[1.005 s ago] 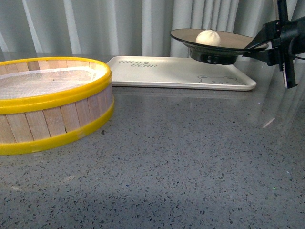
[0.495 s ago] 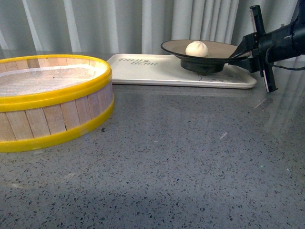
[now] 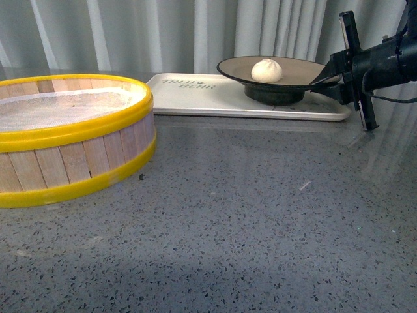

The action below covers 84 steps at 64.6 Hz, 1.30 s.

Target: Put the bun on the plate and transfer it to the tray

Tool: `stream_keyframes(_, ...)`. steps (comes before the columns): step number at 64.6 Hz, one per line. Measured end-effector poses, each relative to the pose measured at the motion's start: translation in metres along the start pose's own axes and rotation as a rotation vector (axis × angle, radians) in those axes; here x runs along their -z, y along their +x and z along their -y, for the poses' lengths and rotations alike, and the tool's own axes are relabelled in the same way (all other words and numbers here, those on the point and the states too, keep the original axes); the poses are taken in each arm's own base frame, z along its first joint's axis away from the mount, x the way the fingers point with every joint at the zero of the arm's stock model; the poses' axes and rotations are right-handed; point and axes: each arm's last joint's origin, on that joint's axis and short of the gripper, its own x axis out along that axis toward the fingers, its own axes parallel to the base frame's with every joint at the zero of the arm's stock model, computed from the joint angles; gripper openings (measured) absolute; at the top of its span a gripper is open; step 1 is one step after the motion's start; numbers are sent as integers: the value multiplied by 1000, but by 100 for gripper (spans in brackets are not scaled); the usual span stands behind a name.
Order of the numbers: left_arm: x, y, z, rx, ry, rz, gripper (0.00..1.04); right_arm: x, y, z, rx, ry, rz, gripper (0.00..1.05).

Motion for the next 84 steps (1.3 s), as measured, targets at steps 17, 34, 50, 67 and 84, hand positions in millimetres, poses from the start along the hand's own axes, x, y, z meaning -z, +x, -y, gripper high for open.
stream_keyframes(17,0,0,0,0,0,0,98,-5,-3,2,-2,45,12,37)
stream_keyframes(34,0,0,0,0,0,0,98,-17,-8,0,0,60,36,83)
stream_keyframes(50,0,0,0,0,0,0,98,-17,-20,-3,4,81,87,96)
stream_keyframes(67,0,0,0,0,0,0,98,-18,-88,-13,0,-40,325,96)
stream_keyframes(84,0,0,0,0,0,0,98,31,-230,30,202,-443,785,96)
